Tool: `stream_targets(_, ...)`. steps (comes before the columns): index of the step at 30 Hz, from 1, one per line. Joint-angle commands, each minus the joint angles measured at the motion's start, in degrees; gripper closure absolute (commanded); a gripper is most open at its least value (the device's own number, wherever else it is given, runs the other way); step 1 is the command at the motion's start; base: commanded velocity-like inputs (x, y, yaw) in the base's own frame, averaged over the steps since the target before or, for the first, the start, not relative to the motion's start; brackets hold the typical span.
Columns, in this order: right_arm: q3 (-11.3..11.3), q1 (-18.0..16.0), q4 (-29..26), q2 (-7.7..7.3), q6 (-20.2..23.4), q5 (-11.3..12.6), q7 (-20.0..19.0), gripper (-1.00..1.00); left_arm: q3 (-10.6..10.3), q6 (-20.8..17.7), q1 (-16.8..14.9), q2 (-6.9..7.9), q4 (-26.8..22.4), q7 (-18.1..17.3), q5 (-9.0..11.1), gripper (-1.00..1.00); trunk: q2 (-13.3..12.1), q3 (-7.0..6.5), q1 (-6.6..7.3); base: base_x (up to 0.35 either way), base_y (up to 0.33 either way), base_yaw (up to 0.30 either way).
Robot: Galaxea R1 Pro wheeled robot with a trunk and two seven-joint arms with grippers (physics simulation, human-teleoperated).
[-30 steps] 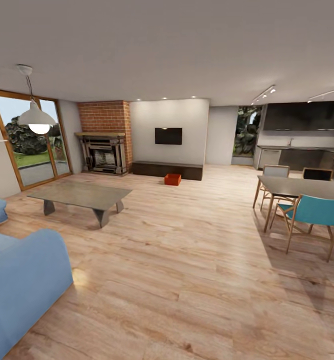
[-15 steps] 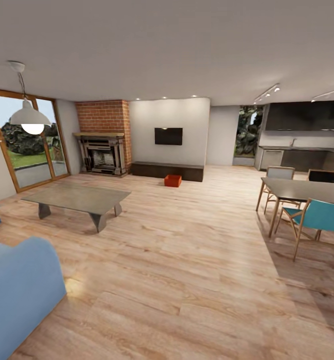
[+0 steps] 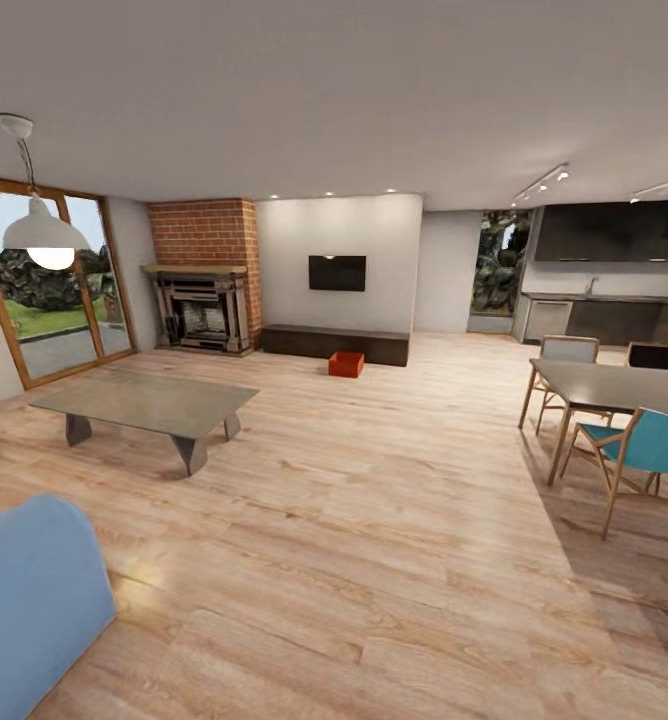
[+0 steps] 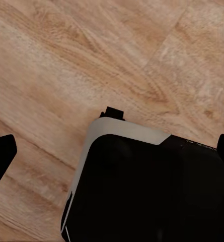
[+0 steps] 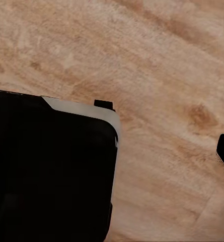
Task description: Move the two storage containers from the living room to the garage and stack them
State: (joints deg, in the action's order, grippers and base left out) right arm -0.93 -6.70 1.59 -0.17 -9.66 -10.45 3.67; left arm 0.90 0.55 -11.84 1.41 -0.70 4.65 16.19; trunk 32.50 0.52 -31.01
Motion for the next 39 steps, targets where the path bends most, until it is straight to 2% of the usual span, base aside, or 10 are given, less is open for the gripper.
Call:
stream_targets(1,-0.1,-0.1,0.2,0.01,-0.3,-0.5,0.3,-1.00,0.1,0.1,0.0,-0.01,0.0,0.1,0.2,-1.00,0.1,0.05,-0.05,0.323,0.000,0.000)
stream_targets(39,-0.1,-0.1,0.2,0.01,-0.3,-0.5,0.3,-1.00,0.1,0.0,0.0,0.08,0.0,0.1,0.2,-1.00,0.1,0.05,-0.05,0.323,0.000,0.000)
